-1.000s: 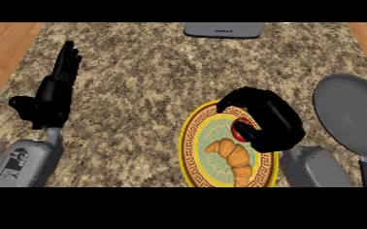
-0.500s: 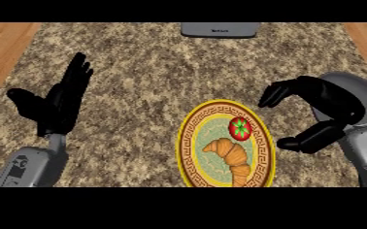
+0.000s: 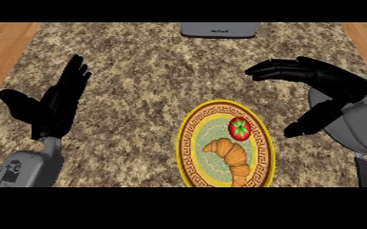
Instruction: Pick the croissant from the plate and place it in the pan
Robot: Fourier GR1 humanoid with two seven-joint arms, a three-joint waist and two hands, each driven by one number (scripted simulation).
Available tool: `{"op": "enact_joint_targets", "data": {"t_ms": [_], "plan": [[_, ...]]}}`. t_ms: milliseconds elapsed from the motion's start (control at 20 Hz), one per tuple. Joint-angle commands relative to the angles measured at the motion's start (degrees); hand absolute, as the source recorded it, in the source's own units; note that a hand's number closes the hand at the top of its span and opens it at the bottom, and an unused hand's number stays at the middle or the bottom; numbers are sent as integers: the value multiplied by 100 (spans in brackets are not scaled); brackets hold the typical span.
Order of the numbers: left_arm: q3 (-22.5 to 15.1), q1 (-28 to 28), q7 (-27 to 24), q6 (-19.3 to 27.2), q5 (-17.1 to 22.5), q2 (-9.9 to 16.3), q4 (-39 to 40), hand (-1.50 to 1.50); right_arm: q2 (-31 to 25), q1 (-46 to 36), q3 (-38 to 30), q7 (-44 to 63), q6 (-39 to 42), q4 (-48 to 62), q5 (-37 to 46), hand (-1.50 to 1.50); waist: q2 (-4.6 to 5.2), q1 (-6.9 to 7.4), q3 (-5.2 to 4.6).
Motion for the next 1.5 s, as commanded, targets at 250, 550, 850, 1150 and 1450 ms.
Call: {"op": "enact_joint_targets", "data": {"t_ms": [250,550,850,1150,1450], "plan": [[-85,-57,313,242,-193,-192,-179,0,237,-811,1236,345,-36,-536,1632,-150,-26,-89,-8],[207,-36,278,-40,-7,4,-171,0,-253,-1128,1988,530,724,-651,2441,-150,-27,-90,-15],[337,162,42,-273,-71,-4,13,0,-335,-707,2438,613,746,-1426,3025,-150,-33,-171,-10],[344,93,308,-204,-158,-135,-185,0,-787,-328,2545,422,44,-1747,4029,-150,-31,-169,-6],[342,-10,462,-34,-467,-352,-214,0,-378,229,2311,938,135,-2391,4597,-150,-32,-187,-7]]}}
